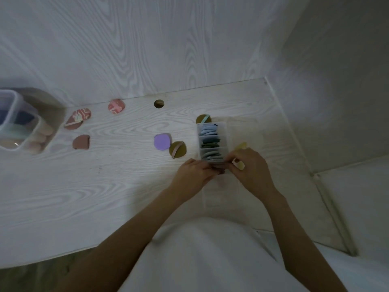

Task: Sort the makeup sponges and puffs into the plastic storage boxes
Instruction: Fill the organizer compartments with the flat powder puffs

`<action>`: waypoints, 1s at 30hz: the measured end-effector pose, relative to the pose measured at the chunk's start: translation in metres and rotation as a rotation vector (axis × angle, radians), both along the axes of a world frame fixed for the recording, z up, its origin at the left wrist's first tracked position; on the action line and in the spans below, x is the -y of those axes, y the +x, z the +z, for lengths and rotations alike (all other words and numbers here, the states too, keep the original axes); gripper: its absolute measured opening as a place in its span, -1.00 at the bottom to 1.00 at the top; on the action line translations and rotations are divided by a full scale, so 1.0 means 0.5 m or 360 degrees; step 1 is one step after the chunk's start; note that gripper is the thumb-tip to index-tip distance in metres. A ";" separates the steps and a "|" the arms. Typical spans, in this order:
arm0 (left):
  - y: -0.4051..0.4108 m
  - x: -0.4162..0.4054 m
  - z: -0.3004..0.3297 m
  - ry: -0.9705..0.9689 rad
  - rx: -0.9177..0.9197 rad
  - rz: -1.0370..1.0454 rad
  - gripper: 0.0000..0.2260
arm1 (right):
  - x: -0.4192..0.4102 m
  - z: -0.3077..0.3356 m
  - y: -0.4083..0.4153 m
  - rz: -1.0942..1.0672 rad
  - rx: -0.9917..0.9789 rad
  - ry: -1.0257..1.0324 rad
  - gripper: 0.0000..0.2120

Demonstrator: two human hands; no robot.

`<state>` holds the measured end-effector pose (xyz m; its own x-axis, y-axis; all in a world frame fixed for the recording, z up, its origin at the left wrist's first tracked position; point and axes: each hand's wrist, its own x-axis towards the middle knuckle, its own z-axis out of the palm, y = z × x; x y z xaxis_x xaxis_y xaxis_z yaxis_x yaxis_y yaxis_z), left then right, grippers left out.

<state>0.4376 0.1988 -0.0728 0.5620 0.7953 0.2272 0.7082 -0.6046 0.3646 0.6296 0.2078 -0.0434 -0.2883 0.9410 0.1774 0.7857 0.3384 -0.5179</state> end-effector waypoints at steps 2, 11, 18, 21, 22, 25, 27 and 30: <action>-0.002 0.003 -0.006 -0.0046 -0.0013 0.0014 -0.82 | 0.001 -0.009 -0.003 0.0017 0.0187 0.0106 -0.97; -0.013 0.013 -0.015 -0.0002 0.0089 -0.0016 -0.75 | 0.002 -0.038 -0.051 0.0193 0.0749 0.0107 -0.81; -0.034 0.006 -0.004 -0.0003 0.0265 0.0188 -0.77 | 0.002 -0.029 -0.037 0.0210 0.0398 0.0191 -0.94; -0.073 -0.025 0.009 -0.0013 0.0491 0.0534 -0.85 | -0.036 0.015 -0.024 0.0141 0.0044 0.0118 -0.89; -0.089 -0.037 0.003 -0.0038 0.0479 0.0665 -0.86 | -0.057 0.026 -0.024 0.0104 -0.0040 0.0073 -0.89; -0.131 -0.076 -0.033 -0.0157 0.0114 0.0884 -0.74 | -0.144 0.032 -0.049 -0.0006 -0.0051 -0.0020 -0.87; -0.144 -0.093 -0.050 -0.0367 -0.0047 0.0847 -0.65 | -0.212 0.014 -0.077 -0.0036 0.0033 -0.0155 -0.82; -0.145 -0.105 -0.058 -0.0716 -0.0001 0.0847 -0.52 | -0.305 -0.019 -0.119 0.0051 0.0279 -0.0488 -0.72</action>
<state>0.3649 0.2513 -0.1018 0.0699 0.9794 -0.1894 0.8667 0.0343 0.4976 0.5701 0.3604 -0.0529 -0.3198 0.9326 -0.1670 0.8630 0.2140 -0.4576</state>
